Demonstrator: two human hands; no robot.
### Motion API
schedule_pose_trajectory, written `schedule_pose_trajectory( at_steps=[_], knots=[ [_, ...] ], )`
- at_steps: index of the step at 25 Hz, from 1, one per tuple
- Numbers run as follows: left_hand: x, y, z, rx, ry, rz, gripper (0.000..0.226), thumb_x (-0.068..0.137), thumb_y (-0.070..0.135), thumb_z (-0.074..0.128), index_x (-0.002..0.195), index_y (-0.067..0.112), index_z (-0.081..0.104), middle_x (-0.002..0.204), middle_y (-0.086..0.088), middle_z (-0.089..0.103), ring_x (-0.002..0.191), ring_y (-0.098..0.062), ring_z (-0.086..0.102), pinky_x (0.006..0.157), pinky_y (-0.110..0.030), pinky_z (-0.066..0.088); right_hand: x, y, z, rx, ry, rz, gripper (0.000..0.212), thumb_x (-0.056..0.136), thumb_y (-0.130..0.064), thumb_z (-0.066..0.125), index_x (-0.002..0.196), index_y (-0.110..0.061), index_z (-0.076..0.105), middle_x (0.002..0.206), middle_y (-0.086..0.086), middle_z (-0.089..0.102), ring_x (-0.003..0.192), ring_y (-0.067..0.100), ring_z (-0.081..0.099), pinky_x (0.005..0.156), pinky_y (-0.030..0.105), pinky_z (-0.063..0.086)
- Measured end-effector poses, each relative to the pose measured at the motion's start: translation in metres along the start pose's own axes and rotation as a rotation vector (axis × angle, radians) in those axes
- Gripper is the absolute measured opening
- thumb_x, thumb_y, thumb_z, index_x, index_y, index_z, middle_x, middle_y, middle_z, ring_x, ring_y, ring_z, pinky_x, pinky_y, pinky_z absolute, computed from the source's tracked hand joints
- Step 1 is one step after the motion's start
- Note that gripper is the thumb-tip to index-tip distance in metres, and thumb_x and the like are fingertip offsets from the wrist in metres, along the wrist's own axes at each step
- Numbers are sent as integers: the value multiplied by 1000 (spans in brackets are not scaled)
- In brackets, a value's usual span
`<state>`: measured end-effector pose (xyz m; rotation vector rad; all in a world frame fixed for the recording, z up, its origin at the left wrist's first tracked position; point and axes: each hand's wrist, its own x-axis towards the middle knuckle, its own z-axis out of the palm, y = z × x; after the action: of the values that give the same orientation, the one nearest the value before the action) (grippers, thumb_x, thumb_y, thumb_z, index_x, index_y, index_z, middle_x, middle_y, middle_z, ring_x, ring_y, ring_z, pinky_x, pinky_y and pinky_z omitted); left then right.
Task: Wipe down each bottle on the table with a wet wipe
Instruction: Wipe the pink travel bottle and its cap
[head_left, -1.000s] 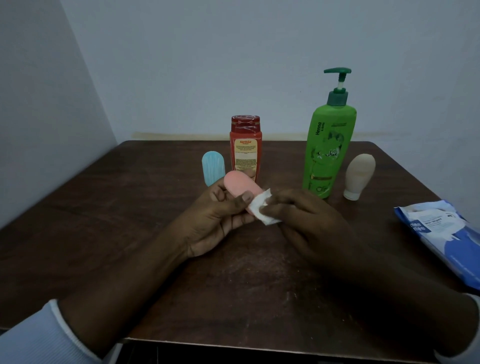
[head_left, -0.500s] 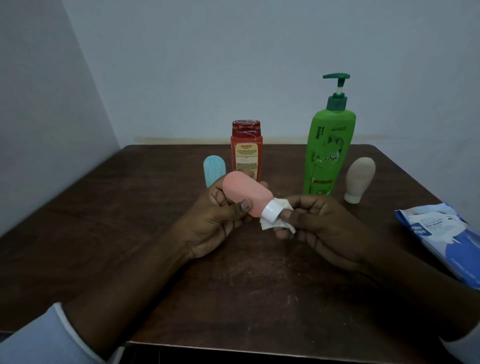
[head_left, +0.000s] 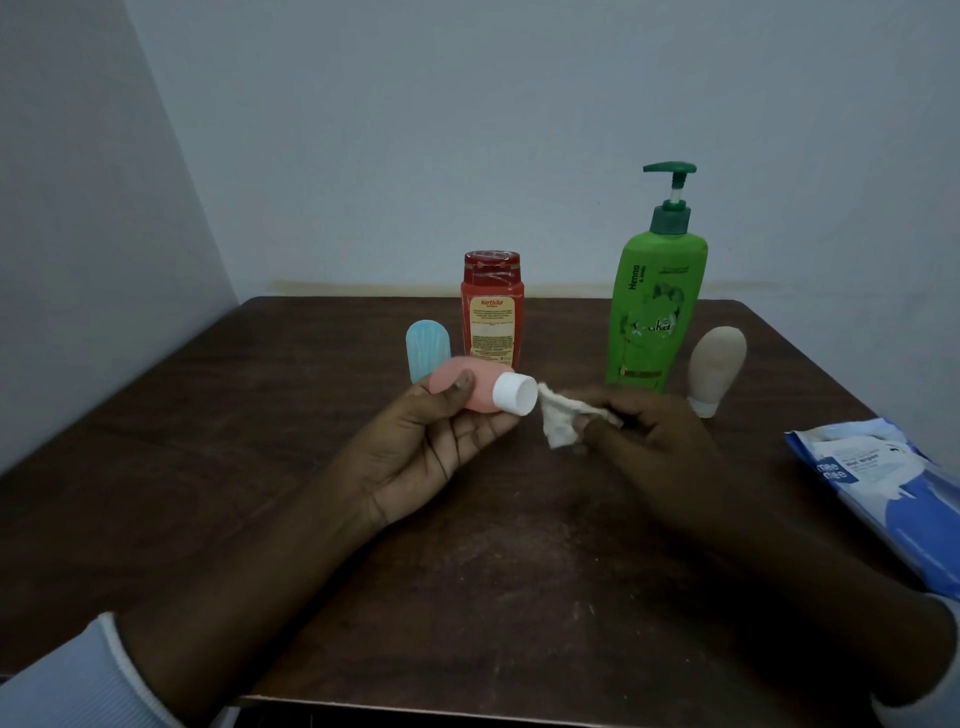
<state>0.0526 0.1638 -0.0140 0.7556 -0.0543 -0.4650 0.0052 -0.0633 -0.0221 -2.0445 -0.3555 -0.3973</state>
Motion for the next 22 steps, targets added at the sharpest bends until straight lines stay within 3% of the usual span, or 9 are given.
schedule_pose_trajectory(
  at_steps=[2, 4, 7, 12, 15, 19, 22],
  knots=[
    [0, -1, 0, 0, 22, -53, 48, 84, 4, 63, 131, 5, 53, 117, -30, 73, 100, -39, 77, 80, -46, 65, -2, -2, 1, -252, 112, -263, 37, 95, -6, 60, 129, -19, 63, 116, -8, 64, 105, 1, 59, 85, 14, 47],
    [1, -3, -1, -3, 16, -91, 53, 86, 4, 63, 137, 5, 50, 124, -31, 70, 104, -39, 76, 82, -45, 64, -6, -5, 5, -313, 124, -431, 40, 94, -3, 59, 132, -13, 60, 124, -3, 57, 115, 1, 53, 92, 12, 42],
    [1, -5, -4, 13, -21, -133, 53, 91, 3, 59, 143, 5, 48, 133, -31, 65, 115, -41, 71, 88, -47, 63, -9, -6, 13, -546, 74, -673, 35, 93, -3, 61, 128, -5, 64, 123, 13, 61, 113, 21, 58, 92, 28, 48],
    [1, -9, -4, 46, 0, -96, 55, 85, 3, 63, 138, 4, 51, 123, -31, 70, 106, -40, 75, 78, -44, 66, -8, 1, 9, -551, 84, -606, 26, 91, -10, 62, 115, -3, 70, 111, 11, 66, 98, 21, 63, 78, 37, 52],
    [1, -10, -4, 123, -8, -90, 55, 85, 3, 63, 139, 4, 52, 129, -30, 68, 115, -40, 71, 84, -45, 64, -12, -2, 14, -566, 32, -688, 23, 91, -8, 65, 112, 0, 71, 108, 13, 67, 95, 24, 64, 77, 37, 52],
    [2, -9, -3, 124, 6, -77, 58, 82, 1, 64, 138, 9, 53, 131, -29, 66, 114, -41, 71, 83, -47, 64, -8, -3, 6, -516, 107, -572, 25, 86, -2, 70, 111, -2, 71, 108, 11, 67, 97, 20, 63, 79, 36, 52],
    [3, -13, -5, 201, -16, -68, 60, 83, 1, 66, 141, 11, 52, 132, -25, 67, 114, -37, 72, 82, -45, 65, -14, -2, 11, -599, 15, -748, 24, 89, -4, 68, 112, 1, 71, 108, 15, 67, 96, 24, 63, 80, 33, 51]
  ],
)
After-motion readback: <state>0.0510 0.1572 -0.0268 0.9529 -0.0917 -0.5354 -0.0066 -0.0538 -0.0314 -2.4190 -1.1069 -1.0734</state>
